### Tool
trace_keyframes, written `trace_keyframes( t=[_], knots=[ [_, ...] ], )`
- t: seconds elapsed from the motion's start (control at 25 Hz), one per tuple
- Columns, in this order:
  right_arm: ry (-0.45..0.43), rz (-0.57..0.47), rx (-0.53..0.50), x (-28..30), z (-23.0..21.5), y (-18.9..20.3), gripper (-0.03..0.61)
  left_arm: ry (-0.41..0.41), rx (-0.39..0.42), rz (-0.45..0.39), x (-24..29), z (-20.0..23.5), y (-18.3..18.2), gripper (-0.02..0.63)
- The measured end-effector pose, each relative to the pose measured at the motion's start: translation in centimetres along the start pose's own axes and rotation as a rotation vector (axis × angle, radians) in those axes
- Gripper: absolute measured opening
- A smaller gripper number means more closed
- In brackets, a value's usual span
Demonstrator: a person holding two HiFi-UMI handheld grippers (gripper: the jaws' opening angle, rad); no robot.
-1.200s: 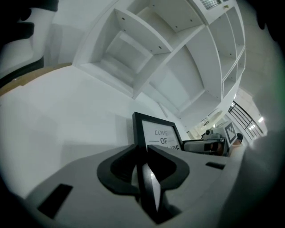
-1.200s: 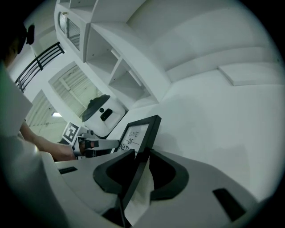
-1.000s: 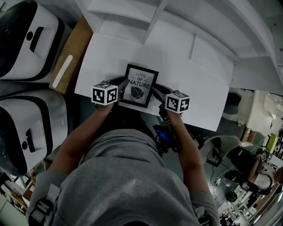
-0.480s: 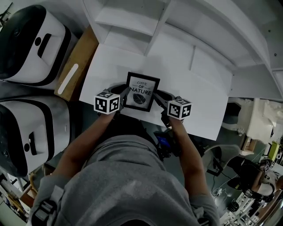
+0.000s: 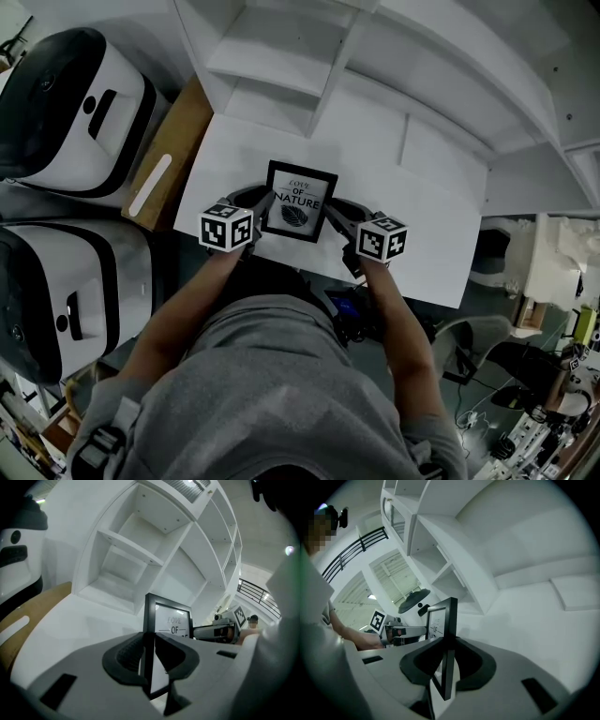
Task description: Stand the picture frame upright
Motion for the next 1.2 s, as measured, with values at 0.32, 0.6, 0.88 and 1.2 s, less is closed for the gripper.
trace_keyframes(
  t=[0.32, 0.6, 0.88, 1.2],
  knots=[
    [-0.008, -0.061, -0.038, -1.4, 1.2, -2.8, 0.086, 0.011, 0.073, -0.065, -0.3, -0.8, -3.8, 0.078],
    [-0.002, -0.133, -0.074, -3.1, 2.2, -5.6, 0.084, 0.039, 0.127, -0.115, -0.3, -2.0, -7.2, 0.077],
    [-0.001, -0.181, -0.108, -4.6, 3.5, -7.5, 0.083, 0.059, 0.185, -0.151, -0.7, -3.0, -10.0, 0.078],
    [-0.012, -0.247, -0.138, -6.1, 4.9, -10.3, 0.083, 0.065, 0.27, -0.204, -1.5, -4.3, -14.0, 0.078]
  ],
)
Point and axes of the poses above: the fingertips, and each gripper's own axes: x forward along the fingers, z to its left, y out of its underside, the point moved 1 cm from there along -x, backward along the fingers, and after that the axes turned 8 degrees about x, right-handed, at the moved point
